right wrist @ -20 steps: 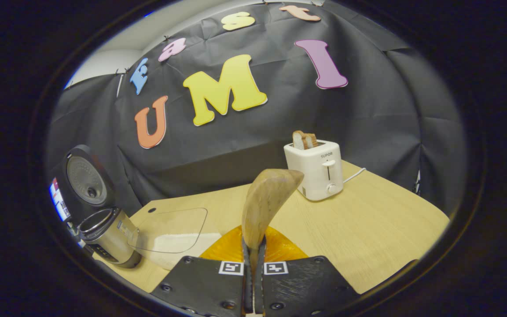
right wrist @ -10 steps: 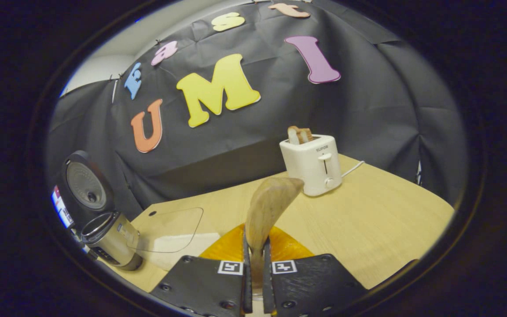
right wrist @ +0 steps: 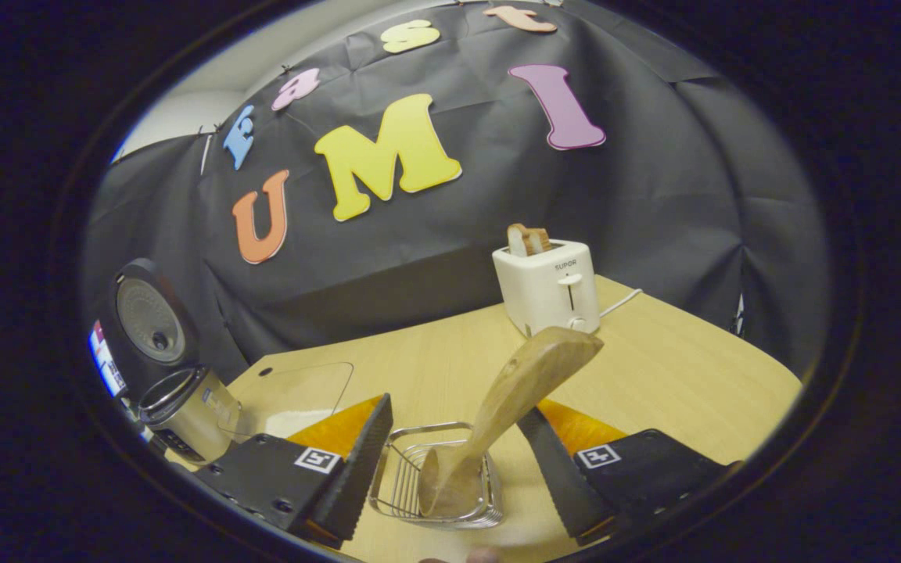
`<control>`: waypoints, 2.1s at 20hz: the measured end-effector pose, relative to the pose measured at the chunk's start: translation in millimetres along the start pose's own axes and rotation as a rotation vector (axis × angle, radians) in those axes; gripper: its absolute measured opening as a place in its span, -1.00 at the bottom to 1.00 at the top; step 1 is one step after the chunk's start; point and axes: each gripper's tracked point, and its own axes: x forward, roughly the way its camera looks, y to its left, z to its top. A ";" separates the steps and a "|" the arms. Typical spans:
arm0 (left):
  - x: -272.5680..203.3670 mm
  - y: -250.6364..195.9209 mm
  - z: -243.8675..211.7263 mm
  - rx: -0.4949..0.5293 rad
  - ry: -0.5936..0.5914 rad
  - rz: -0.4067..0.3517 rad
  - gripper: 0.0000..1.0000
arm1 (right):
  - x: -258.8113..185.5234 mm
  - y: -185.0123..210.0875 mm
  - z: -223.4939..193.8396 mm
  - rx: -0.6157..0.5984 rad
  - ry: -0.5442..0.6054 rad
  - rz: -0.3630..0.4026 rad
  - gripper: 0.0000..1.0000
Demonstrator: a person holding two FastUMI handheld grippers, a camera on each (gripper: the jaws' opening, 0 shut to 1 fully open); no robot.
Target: Close the left gripper, press the button to open the rice cooker; take a wooden spoon from the chopstick holder with the right hand, scoop a spoonful of rice and pour it into the rice cooker, then put the wooden spoon back into the chopstick holder.
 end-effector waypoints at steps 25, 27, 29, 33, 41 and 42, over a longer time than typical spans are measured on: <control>35.0 -13.8 74.9 0.038 -0.033 0.071 0.97 | -118.7 34.3 -19.1 -0.351 -0.159 0.215 0.84; 44.6 -0.8 91.8 0.044 -0.030 0.101 0.97 | -118.5 32.2 -14.4 -0.350 -0.182 0.216 0.89; 56.3 9.0 107.8 0.030 -0.017 0.107 0.97 | -116.8 32.7 -14.8 -0.353 -0.188 0.221 0.83; 86.1 27.9 138.5 0.017 0.022 0.125 0.97 | -113.7 37.4 -15.4 -0.361 -0.193 0.242 0.89; 152.8 69.7 171.7 0.034 0.120 0.178 0.97 | -110.5 38.7 -20.1 -0.302 -0.183 0.275 0.89; 160.8 75.4 172.3 0.018 0.138 0.181 0.97 | -108.6 38.1 -24.2 -0.308 -0.175 0.277 0.89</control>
